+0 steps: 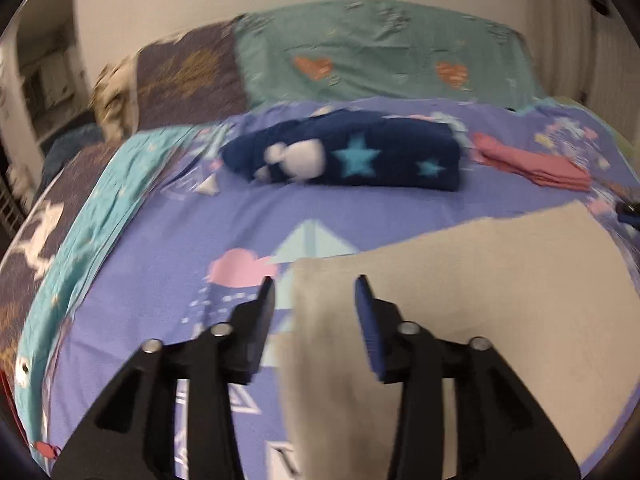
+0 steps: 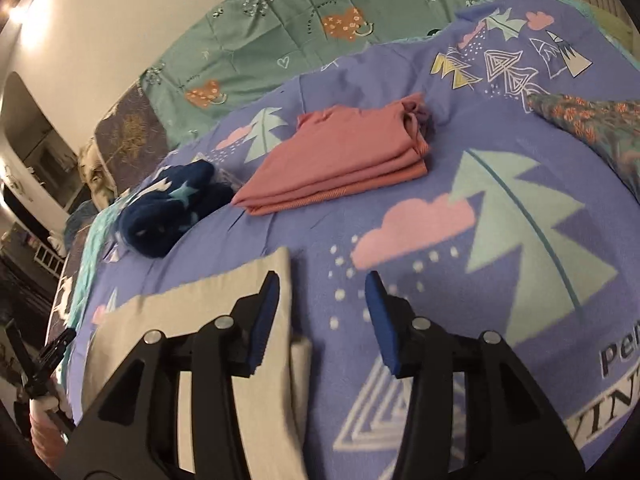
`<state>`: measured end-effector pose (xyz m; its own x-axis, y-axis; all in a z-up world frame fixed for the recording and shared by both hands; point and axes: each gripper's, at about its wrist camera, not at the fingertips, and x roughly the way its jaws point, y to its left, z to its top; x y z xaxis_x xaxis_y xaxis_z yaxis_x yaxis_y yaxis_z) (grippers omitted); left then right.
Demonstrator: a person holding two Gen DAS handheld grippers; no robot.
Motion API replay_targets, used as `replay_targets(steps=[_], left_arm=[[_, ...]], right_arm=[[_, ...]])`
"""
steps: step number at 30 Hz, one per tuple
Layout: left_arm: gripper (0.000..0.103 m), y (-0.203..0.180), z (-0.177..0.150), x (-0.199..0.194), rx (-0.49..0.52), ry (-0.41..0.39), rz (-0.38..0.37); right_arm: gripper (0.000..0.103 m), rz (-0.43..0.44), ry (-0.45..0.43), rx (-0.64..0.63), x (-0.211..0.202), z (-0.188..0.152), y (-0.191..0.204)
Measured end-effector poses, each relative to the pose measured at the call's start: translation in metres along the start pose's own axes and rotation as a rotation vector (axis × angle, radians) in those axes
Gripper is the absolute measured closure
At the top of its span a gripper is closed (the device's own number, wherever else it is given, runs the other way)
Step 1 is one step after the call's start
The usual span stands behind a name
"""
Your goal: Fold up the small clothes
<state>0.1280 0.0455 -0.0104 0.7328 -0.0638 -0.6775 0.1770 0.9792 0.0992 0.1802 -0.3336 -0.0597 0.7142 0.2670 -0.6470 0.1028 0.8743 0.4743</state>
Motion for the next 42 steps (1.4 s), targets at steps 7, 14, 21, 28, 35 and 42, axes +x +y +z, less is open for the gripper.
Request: replay_targets(steps=[7,14,21,28,35,42], left_arm=[[0.05,-0.157,-0.017,-0.051,0.227,0.001,-0.31],[0.042,-0.31,-0.042,-0.069,0.397,0.051,-0.467],[0.042,-0.391,-0.056,-0.05,0.402,0.154,-0.422],[0.065,-0.359,-0.054,-0.04,0.304,0.194,-0.406],[0.067,-0.313,-0.057,-0.036,0.152,0.222,-0.45],[0.067,-0.311,-0.063,-0.036,0.168,0.219,-0.509]], right_arm=[[0.055,-0.071,-0.014,-0.094,-0.048,-0.053,-0.026],[0.056,-0.146,-0.129,-0.029,-0.068,-0.081,-0.069],[0.056,0.002,-0.151,0.103,-0.073,-0.082,-0.095],[0.055,0.041,-0.149,0.127,-0.075,-0.083,-0.1],[0.049,0.02,-0.135,0.091,-0.072,-0.082,-0.094],[0.076,0.053,-0.053,0.029,-0.064,-0.073,-0.069]])
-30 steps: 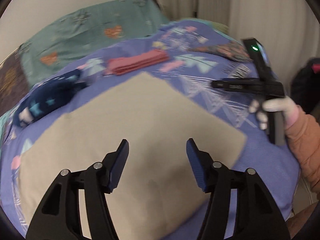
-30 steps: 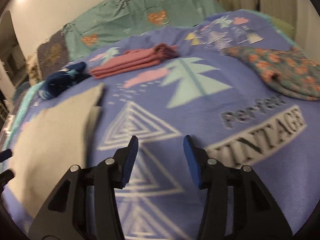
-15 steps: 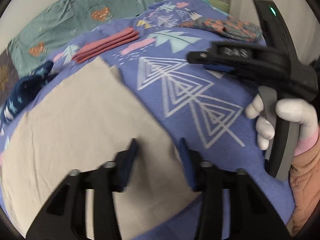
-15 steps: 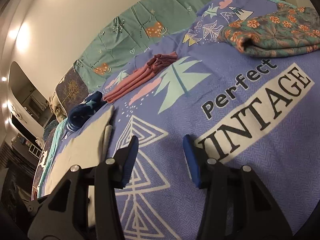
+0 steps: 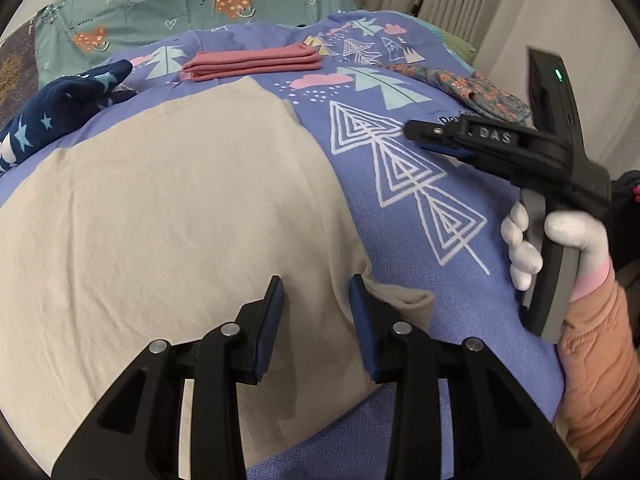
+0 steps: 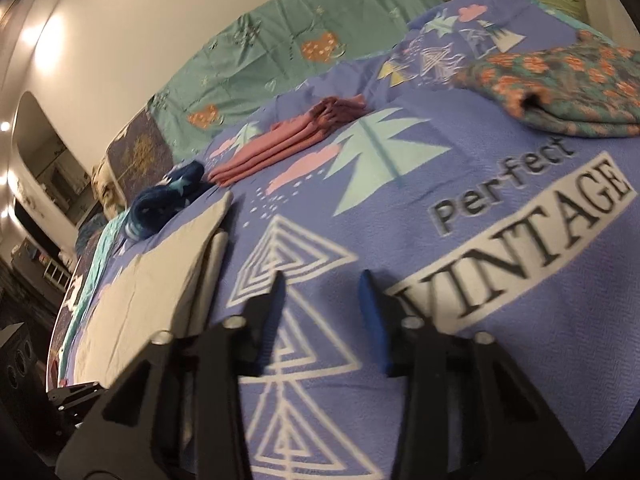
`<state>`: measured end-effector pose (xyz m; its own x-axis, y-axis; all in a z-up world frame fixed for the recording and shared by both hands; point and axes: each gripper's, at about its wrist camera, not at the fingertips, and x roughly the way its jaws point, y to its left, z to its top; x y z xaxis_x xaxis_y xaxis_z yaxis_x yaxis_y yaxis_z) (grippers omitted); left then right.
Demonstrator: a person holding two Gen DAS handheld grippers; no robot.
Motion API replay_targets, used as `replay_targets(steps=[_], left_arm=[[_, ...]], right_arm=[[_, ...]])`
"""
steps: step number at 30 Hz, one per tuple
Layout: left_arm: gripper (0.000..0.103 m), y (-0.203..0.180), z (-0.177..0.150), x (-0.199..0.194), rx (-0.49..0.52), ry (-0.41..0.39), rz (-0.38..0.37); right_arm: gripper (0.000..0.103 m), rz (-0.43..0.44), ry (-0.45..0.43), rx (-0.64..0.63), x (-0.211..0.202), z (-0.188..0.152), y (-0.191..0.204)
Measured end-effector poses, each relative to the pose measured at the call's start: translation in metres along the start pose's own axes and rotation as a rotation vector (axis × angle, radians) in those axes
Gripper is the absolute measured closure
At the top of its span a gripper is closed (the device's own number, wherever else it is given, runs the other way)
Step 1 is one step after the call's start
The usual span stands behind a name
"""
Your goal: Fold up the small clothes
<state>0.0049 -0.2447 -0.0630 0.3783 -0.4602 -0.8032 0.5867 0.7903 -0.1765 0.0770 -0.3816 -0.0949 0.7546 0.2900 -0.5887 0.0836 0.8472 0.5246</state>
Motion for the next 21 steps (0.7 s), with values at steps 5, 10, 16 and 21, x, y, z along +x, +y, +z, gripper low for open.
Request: replay_targets(steps=[5,10,16,21], left_arm=[[0.066,0.004,-0.004,0.002,-0.006,-0.014,-0.017],[0.066,0.005,-0.009,0.001,-0.003,-0.033,-0.019],[0.066,0.004,-0.013,-0.005,-0.003,-0.046,-0.063],[0.066,-0.012,-0.013,-0.007,0.006,-0.027,-0.241]], right_arm=[[0.079,0.001,0.132,-0.148,0.033,0.011,0.049],[0.07,0.052,0.243,-0.207,0.076,0.016,0.079],[0.094,0.051,0.188,-0.22,0.082,0.021,0.102],[0.103,0.007,0.08,-0.146,0.069,0.036,0.088]])
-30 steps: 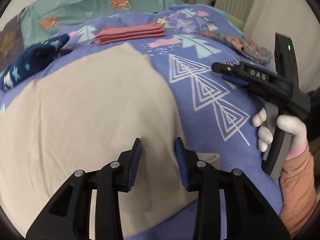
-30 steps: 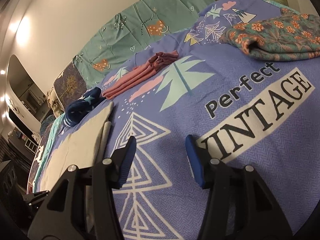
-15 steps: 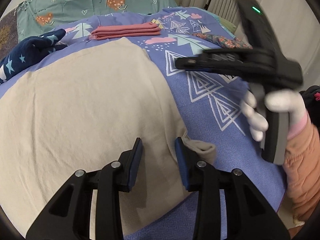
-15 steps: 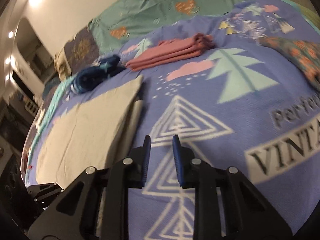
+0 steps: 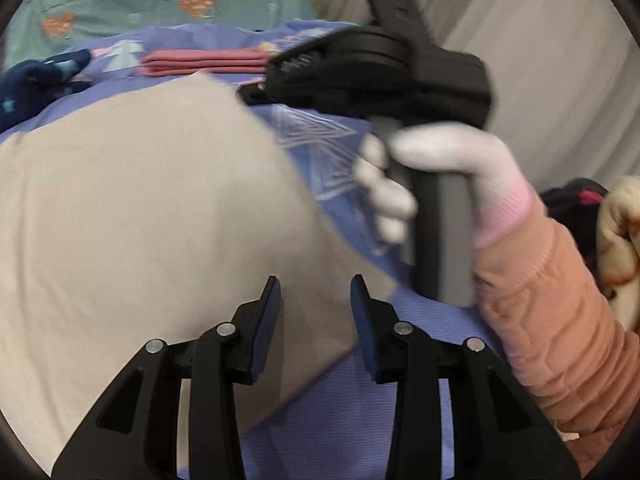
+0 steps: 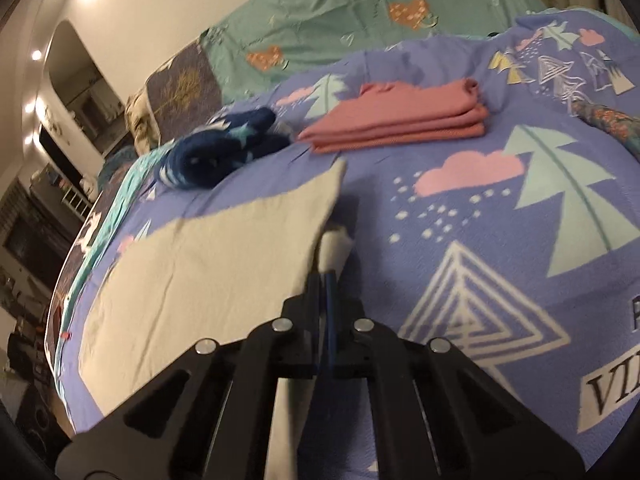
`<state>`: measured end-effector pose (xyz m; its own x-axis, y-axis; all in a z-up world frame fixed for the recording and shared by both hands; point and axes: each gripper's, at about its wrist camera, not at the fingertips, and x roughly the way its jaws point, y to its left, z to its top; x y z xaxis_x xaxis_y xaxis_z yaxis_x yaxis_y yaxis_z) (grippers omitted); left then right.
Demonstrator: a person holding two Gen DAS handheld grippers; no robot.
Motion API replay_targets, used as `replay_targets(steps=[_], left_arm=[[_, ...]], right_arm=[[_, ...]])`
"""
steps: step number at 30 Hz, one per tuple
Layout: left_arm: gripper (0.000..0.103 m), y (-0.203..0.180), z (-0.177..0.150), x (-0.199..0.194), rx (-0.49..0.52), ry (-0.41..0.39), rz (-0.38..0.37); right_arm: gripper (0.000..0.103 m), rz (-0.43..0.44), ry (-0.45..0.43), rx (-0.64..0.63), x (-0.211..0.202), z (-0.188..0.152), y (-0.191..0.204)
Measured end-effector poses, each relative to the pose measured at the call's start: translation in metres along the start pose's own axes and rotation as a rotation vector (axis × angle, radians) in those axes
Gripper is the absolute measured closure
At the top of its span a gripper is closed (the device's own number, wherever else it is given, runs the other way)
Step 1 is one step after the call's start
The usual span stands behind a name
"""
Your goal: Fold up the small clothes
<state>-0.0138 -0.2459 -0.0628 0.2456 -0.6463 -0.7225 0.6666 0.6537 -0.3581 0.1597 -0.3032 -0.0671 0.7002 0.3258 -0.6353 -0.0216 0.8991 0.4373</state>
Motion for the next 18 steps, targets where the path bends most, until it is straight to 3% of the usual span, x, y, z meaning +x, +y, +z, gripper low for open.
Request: replay_targets(steps=[2,7,13,15,17,18], left_arm=[[0.066,-0.012,-0.002,0.008,0.04,0.016,0.005],[0.064,-0.037,-0.008,0.016,0.114,0.033,0.014],[0.061,-0.059,-0.01,0.031,0.223,0.058,0.17],[0.096,-0.055,-0.008,0.03,0.228,0.041,0.228],[0.098,-0.04,-0.004,0.02,0.146,0.028,0.177],[0.099,-0.034,-0.003,0.014,0.13,0.012,0.187]], right_arm=[[0.103,-0.026,-0.002,0.035,-0.001,0.003,-0.015],[0.103,0.008,0.042,0.065,-0.003,-0.007,-0.036],[0.093,0.048,0.057,0.042,-0.01,-0.014,-0.03],[0.079,0.062,0.069,0.028,-0.009,-0.015,-0.024],[0.073,0.075,0.088,-0.006,-0.005,-0.017,-0.016],[0.073,0.073,0.094,-0.022,-0.004,-0.017,-0.013]])
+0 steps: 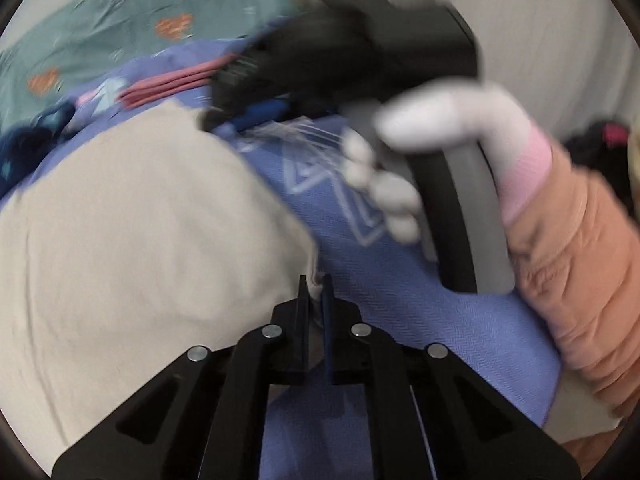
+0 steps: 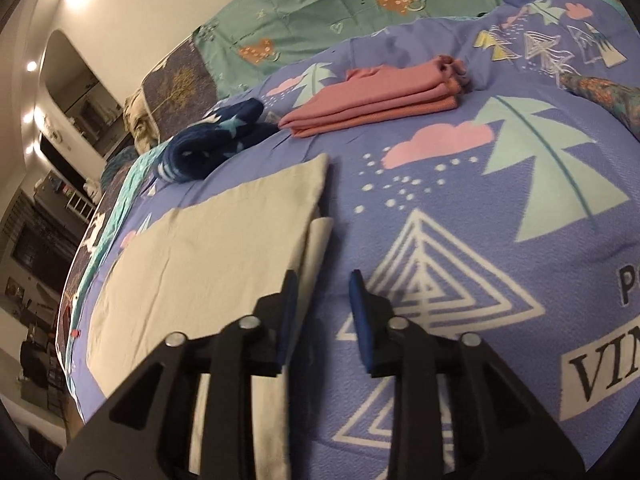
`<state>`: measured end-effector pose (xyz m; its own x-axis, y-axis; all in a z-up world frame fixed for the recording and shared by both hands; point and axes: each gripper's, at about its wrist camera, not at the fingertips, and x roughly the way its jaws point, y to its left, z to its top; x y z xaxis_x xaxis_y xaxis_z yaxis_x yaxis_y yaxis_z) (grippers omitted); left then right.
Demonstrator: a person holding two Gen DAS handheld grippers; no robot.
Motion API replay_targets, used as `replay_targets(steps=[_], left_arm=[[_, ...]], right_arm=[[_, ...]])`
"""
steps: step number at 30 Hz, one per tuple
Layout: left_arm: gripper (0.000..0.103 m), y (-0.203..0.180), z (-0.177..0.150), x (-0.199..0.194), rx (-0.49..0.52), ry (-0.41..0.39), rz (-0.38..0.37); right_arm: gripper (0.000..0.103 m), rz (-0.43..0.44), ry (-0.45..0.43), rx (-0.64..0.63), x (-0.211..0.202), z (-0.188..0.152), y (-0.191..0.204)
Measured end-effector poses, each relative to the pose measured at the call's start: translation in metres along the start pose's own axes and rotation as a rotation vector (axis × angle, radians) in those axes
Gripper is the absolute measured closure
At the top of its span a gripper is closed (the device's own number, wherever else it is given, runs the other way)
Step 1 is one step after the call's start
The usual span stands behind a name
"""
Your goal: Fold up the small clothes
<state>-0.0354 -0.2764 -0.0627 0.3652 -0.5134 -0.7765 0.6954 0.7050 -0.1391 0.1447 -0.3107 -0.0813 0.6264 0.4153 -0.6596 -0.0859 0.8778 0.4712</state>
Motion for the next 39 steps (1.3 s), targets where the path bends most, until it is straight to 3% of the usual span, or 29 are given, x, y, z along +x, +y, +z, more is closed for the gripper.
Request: replay_targets(steps=[3,9,10,11,14,17,21,23,25,26,28,30,32,34,35,37,39], left_arm=[[0.099,0.018,-0.004,-0.018,-0.045,-0.034,0.027],[0.099,0.031,-0.011,-0.024,-0.08,-0.042,0.002],[0.099,0.029,-0.012,-0.023,-0.078,-0.043,-0.009],[0.099,0.024,-0.013,-0.022,-0.076,-0.043,-0.023],[0.1,0.01,-0.011,-0.023,-0.04,-0.059,-0.094],[0.1,0.0,-0.004,-0.013,0.02,-0.052,-0.099],[0.1,-0.001,-0.003,0.016,0.025,0.03,-0.098],[0.099,0.0,-0.005,0.019,0.004,0.032,-0.11],[0.099,0.001,-0.006,0.016,-0.01,0.029,-0.152],[0.099,-0.001,-0.006,0.014,-0.01,0.03,-0.169],[0.099,-0.009,-0.009,0.012,0.013,0.03,-0.222],[0.096,-0.02,-0.012,0.01,0.046,0.03,-0.28],[0.096,-0.03,-0.016,0.008,0.075,0.032,-0.3],[0.094,-0.032,-0.022,0.002,0.083,0.036,-0.306],[0.089,-0.03,-0.023,-0.001,0.079,0.034,-0.305],[0.077,-0.017,-0.03,-0.013,0.049,0.019,-0.28],[0.069,0.003,-0.039,-0.032,0.006,-0.012,-0.229]], right_arm=[[0.071,0.0,0.017,-0.018,0.007,0.0,0.004],[0.062,0.061,0.021,0.035,0.021,0.006,0.007],[0.066,0.065,0.021,0.038,0.024,0.007,0.009],[0.097,0.064,0.01,0.042,0.026,0.008,0.012],[0.097,0.061,-0.077,0.034,0.004,0.01,0.025],[0.097,-0.011,-0.108,-0.05,-0.006,0.009,0.037],[0.093,-0.154,-0.005,-0.099,0.026,-0.004,0.023],[0.09,-0.12,-0.038,-0.058,0.017,-0.008,0.014],[0.077,-0.141,-0.08,-0.027,-0.001,-0.006,0.011],[0.078,-0.145,-0.1,-0.03,-0.009,-0.007,0.013],[0.078,-0.109,-0.129,-0.044,-0.027,-0.006,0.017],[0.078,-0.011,-0.126,-0.071,-0.042,-0.011,0.025],[0.078,0.097,-0.079,-0.12,-0.049,-0.024,0.033],[0.078,0.117,-0.02,-0.154,-0.044,-0.035,0.036],[0.079,0.072,0.025,-0.183,-0.037,-0.046,0.037],[0.079,-0.103,0.098,-0.239,-0.019,-0.064,0.033],[0.08,-0.117,0.057,-0.254,-0.022,-0.075,0.027]])
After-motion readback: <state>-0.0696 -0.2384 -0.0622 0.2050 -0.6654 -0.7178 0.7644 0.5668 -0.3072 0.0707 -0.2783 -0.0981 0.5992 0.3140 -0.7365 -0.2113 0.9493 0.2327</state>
